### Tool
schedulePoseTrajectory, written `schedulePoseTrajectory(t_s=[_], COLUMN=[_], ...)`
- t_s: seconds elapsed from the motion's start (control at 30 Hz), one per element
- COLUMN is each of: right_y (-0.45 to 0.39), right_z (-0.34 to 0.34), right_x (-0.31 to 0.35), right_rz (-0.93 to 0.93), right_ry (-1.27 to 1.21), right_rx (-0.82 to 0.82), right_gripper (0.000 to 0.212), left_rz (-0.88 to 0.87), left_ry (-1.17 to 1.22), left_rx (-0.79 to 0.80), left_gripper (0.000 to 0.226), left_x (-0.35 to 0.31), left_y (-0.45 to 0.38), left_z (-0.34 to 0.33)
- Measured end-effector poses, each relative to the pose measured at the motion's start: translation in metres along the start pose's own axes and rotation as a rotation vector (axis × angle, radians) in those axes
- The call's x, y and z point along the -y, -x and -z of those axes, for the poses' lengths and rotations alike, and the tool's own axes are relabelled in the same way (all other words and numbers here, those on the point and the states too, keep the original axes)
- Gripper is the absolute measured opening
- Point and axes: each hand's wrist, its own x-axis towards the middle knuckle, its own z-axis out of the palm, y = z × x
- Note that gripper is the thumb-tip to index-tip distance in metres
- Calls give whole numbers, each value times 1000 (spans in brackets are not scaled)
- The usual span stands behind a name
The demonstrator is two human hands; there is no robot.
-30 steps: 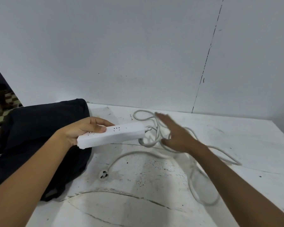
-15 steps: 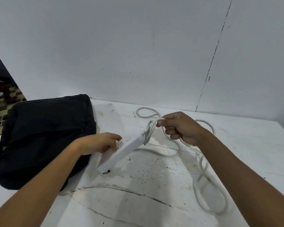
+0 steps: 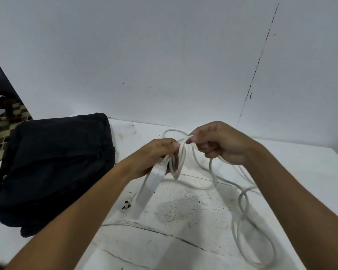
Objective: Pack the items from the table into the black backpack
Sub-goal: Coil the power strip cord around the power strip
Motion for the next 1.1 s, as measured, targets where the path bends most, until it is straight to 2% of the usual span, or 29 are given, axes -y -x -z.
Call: schedulePoseTrajectory(t_s=[0.07, 0.17, 0.27, 0.33, 0.43, 0.53, 0.6, 0.7, 0.77, 0.87, 0.97, 1.03, 1.1], right_y=[9, 21, 30, 32, 29, 20, 14, 13, 18, 32, 42, 42, 33], right_z=[11, 13, -4, -22, -31, -10, 8, 39, 61, 90, 113, 117, 110], right_x=[3, 6, 10, 1, -23, -40, -44, -43, -36, -35, -45, -56, -66], right_rz=[-45, -88, -136, -222, -296, -206, -131, -27, 36, 50, -40, -212, -310], right_ry=[66, 327, 634, 845, 927, 847, 757, 660, 482, 395, 597, 797, 903], right_rx=[2, 45, 155, 161, -6, -331, -518, -750, -866, -930, -1016, -1007, -925], right_gripper=[16, 12, 9, 11, 14, 16, 17, 17, 18, 19, 17, 17, 9], left_rz=[-9, -26, -38, -66, -71, -33, 14, 48, 50, 64, 191, 310, 361], left_ry=[-199, -446, -392, -312, -92, 118, 51, -182, -293, -367, -391, -273, 12], left_rx=[-87, -282, -474, -535, -524, -445, -413, -407, -434, -494, -494, -438, -419], left_gripper=[28, 29, 32, 33, 33, 29, 26, 22, 37, 64, 70, 72, 71], left_x=[0, 0, -3, -10, -21, -24, -21, -11, -6, -1, -1, -5, -8], left_y=[3, 1, -3, -5, 0, 11, 16, 22, 29, 38, 41, 38, 28], left_z=[3, 10, 15, 17, 20, 25, 28, 37, 48, 65, 73, 65, 51])
